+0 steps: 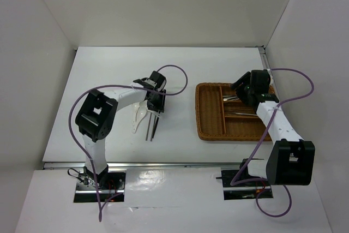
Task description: Sort the eating utensils into containers
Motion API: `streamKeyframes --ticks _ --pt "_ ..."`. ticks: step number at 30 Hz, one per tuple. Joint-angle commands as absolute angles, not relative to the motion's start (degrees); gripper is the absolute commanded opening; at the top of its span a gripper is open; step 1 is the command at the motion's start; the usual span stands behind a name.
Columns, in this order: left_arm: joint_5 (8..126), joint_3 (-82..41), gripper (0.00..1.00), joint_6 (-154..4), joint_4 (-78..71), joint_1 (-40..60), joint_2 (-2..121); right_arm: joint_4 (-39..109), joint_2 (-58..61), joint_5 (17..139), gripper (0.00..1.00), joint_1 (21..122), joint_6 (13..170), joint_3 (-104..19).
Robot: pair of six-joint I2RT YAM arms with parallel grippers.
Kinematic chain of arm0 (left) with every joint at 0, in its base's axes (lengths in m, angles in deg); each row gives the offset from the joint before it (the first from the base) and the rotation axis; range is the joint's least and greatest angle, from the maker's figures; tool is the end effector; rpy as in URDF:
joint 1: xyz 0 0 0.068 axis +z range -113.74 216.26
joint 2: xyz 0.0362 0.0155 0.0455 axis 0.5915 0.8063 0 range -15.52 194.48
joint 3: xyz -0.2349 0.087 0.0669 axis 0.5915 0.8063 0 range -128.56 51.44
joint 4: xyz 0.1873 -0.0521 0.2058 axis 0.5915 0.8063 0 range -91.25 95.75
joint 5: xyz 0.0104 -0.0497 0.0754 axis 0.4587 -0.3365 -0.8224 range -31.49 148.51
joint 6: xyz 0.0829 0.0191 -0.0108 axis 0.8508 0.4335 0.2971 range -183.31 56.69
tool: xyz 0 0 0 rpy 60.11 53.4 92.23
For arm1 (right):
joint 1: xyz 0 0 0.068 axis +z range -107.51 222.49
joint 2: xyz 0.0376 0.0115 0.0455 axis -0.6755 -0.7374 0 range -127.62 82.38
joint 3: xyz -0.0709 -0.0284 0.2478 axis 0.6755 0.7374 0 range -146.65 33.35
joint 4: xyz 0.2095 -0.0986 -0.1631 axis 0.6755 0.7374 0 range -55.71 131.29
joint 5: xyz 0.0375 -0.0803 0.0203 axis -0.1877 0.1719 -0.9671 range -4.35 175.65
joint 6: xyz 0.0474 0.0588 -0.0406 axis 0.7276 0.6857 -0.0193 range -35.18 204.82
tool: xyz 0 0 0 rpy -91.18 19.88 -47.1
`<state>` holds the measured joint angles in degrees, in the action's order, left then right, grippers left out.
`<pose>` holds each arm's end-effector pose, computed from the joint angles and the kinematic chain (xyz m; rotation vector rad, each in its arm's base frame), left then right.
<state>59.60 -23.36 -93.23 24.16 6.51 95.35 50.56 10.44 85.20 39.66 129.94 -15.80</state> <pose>0.3747 -0.2159 0.1064 0.0026 2.6960 -0.3630 0.3287 -0.0157 0.2084 0.9242 2.0888 0.4009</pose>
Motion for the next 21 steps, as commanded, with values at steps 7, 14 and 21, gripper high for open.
streamKeyframes --ticks 7,14,21 --pt "50.4 -26.2 0.43 -89.9 32.8 2.0 97.9 48.9 10.1 86.5 0.69 39.5 129.9 -15.4" --pt "50.4 -23.4 0.39 -91.1 34.9 0.1 97.4 48.9 10.6 86.5 0.69 39.5 129.9 -15.4" --pt "50.4 -20.2 0.36 -92.8 35.9 -0.4 97.4 49.4 10.6 86.5 0.69 39.5 129.9 -15.4"
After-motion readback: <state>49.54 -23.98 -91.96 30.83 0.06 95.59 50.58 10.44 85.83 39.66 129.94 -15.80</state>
